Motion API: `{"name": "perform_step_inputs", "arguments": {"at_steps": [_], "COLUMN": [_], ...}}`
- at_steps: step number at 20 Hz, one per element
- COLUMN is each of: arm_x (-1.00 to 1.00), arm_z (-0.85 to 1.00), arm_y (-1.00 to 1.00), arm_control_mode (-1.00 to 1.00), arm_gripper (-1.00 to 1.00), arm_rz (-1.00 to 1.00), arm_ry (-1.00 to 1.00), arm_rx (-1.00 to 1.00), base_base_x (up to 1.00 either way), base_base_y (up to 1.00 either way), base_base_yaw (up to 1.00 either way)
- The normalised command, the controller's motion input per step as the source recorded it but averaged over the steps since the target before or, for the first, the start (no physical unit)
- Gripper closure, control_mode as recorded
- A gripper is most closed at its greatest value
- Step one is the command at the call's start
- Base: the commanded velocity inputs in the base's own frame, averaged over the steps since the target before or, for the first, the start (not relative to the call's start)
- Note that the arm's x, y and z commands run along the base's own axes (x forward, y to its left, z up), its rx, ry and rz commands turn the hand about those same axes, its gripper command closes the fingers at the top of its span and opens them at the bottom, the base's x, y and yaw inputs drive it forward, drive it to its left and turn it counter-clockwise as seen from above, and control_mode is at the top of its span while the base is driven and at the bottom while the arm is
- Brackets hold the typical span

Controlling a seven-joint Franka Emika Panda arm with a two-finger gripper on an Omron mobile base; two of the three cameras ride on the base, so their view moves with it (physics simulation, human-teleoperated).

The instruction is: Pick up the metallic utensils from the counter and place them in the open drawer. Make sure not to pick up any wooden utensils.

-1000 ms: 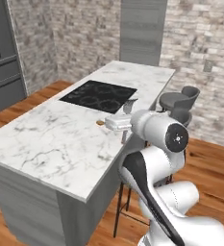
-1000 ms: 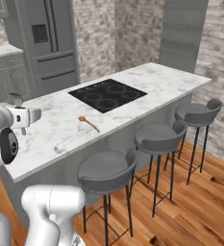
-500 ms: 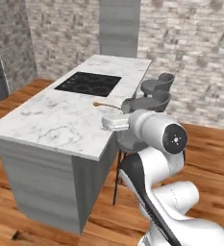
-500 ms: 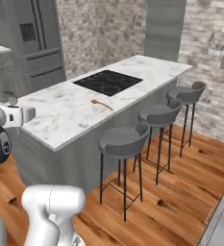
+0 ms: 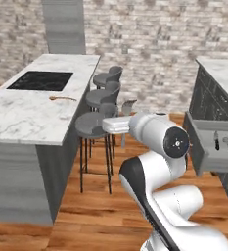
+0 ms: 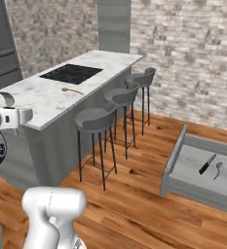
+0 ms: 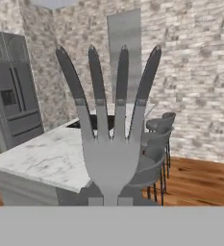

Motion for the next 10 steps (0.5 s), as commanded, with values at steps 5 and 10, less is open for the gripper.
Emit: {"name": "perform_step_inputs", "arguments": {"at_steps": [5,10], "arm_x": [0.00,0.00], "arm_z": [0.00,0.00], "arm_y": [0.00,0.00], "arm_control_mode": [1.00,1.00], "arm_gripper": [1.00,1.00], "arm_rz": [0.00,0.00], "arm_ry": [0.00,0.00], "arm_rx": [0.00,0.00], "base_base_x": [0.25,0.46], "base_base_y": [-1.00,-0.96], "base_base_yaw": [-0.19,-0.03]}}
